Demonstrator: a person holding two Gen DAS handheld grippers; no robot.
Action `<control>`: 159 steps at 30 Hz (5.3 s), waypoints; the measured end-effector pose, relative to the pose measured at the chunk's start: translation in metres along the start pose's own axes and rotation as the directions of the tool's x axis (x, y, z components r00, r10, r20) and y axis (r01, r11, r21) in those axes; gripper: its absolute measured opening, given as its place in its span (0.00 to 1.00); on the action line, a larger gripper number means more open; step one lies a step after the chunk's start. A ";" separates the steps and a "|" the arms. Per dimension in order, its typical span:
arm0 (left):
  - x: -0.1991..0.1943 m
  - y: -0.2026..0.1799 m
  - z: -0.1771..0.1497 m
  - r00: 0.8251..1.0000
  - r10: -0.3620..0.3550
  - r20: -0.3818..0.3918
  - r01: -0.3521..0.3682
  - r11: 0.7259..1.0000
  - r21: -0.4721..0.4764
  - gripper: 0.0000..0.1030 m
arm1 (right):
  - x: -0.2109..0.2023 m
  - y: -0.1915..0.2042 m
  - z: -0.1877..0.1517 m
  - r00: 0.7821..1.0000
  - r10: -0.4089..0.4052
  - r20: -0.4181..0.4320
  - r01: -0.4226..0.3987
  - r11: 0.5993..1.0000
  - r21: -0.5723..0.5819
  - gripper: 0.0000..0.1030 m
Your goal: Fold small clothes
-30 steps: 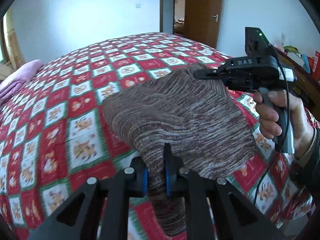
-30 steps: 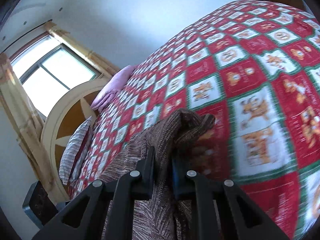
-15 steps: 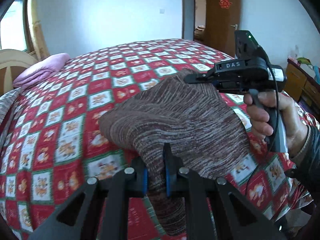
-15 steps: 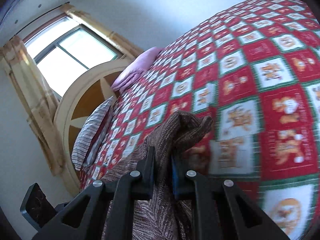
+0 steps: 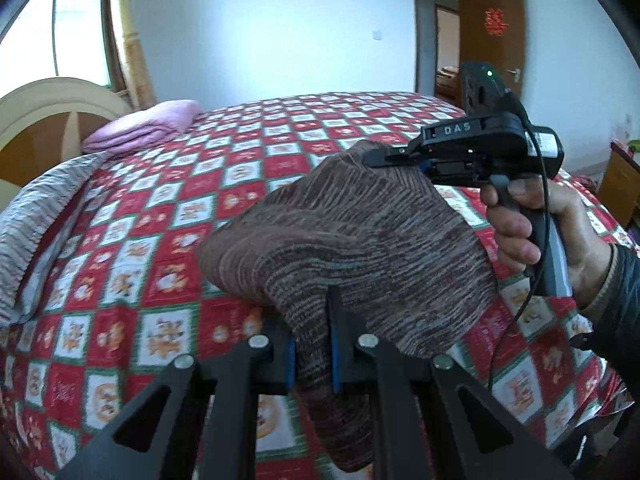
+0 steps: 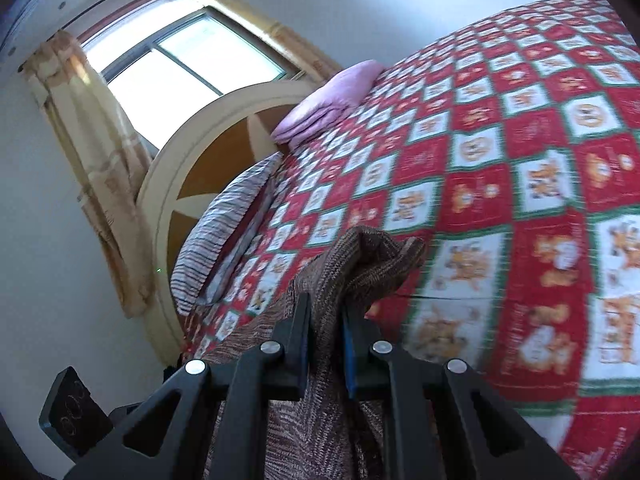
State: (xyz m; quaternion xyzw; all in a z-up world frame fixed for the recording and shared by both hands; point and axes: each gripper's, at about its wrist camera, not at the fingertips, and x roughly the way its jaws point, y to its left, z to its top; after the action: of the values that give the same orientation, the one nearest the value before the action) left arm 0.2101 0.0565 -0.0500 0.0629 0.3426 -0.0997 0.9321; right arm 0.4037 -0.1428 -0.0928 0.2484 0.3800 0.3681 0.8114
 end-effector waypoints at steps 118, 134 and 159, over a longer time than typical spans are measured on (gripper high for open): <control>0.037 0.050 -0.079 0.980 0.180 -0.089 -0.198 0.941 -0.275 1.00 | 0.049 0.049 -0.130 0.920 -0.386 -0.066 0.353 0.890 -0.289 0.46; -0.037 0.040 -0.053 0.972 0.222 0.081 -0.196 0.948 -0.249 1.00 | -0.038 0.142 -0.172 0.886 -0.411 0.215 0.464 0.789 -0.403 0.53; -0.051 0.032 -0.049 0.964 0.234 0.124 -0.199 0.950 -0.241 1.00 | -0.068 0.167 -0.181 0.848 -0.402 0.345 0.517 0.770 -0.374 0.56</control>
State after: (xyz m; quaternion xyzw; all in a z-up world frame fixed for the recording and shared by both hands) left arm 0.1488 0.1040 -0.0519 -0.0144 0.2711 0.0386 0.9617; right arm 0.1611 -0.0731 -0.0557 -0.0058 0.2297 0.2015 0.9521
